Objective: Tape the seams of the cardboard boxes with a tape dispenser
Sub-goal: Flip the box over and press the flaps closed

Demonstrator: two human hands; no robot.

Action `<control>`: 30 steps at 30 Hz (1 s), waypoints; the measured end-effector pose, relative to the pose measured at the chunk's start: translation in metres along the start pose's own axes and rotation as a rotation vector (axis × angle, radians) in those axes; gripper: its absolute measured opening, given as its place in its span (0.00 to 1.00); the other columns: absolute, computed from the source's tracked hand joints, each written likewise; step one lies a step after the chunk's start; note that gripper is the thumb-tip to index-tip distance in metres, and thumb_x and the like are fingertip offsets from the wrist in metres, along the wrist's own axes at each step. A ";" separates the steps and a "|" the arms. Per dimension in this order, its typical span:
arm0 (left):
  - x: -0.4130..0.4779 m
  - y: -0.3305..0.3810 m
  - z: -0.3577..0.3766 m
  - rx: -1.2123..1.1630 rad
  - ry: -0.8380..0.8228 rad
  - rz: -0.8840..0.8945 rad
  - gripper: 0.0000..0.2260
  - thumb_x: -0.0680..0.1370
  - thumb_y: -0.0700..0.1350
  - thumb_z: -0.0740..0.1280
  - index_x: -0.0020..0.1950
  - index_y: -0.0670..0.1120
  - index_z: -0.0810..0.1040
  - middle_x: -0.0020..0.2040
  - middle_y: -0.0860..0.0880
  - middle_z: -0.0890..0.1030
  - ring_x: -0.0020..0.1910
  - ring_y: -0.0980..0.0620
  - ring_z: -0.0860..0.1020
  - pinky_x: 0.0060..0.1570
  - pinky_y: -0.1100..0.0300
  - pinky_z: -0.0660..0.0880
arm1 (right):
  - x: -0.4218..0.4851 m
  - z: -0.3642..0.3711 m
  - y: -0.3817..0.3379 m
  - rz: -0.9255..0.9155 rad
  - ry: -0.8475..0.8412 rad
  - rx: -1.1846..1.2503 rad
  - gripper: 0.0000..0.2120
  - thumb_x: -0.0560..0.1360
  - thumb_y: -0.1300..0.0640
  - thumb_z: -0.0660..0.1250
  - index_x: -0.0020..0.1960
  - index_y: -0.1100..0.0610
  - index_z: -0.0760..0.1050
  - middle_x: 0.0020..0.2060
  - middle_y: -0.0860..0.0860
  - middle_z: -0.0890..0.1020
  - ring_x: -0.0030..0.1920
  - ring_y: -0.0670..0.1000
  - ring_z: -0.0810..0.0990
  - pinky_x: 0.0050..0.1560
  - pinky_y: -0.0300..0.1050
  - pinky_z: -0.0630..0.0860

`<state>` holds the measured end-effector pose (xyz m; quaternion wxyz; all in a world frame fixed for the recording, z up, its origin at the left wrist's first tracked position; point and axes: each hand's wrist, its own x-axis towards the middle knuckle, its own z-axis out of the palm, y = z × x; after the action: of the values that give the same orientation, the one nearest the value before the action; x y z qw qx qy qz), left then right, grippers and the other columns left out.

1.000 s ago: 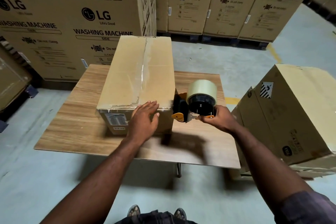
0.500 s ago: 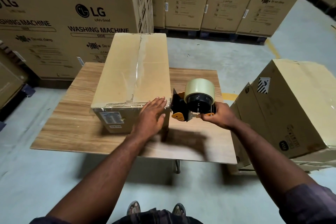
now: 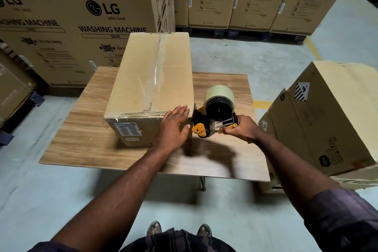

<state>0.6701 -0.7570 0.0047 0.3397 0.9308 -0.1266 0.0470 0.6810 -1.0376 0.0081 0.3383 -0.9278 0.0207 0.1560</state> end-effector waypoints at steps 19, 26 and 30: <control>0.001 -0.001 -0.002 -0.032 -0.021 0.004 0.27 0.78 0.45 0.70 0.76 0.51 0.67 0.76 0.59 0.63 0.74 0.63 0.56 0.75 0.60 0.45 | 0.010 0.118 0.026 0.673 0.007 1.239 0.29 0.79 0.31 0.59 0.52 0.59 0.75 0.36 0.57 0.75 0.34 0.56 0.76 0.39 0.48 0.77; 0.014 -0.011 -0.022 0.072 -0.152 0.076 0.25 0.78 0.50 0.70 0.75 0.54 0.70 0.75 0.58 0.68 0.75 0.56 0.64 0.77 0.51 0.56 | 0.009 0.093 0.003 0.442 -0.054 0.371 0.30 0.79 0.31 0.61 0.45 0.59 0.80 0.35 0.57 0.85 0.32 0.58 0.85 0.32 0.49 0.83; 0.032 -0.014 -0.042 -0.027 -0.166 0.099 0.16 0.78 0.47 0.71 0.67 0.51 0.80 0.67 0.54 0.78 0.68 0.54 0.73 0.70 0.61 0.66 | 0.014 0.099 -0.033 0.111 0.163 0.789 0.14 0.81 0.47 0.67 0.52 0.58 0.82 0.45 0.50 0.87 0.43 0.47 0.85 0.42 0.42 0.77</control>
<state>0.7041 -0.7262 0.0342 0.3377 0.9195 -0.2008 -0.0150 0.6714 -0.9487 -0.0472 0.6566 -0.7336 0.1558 0.0802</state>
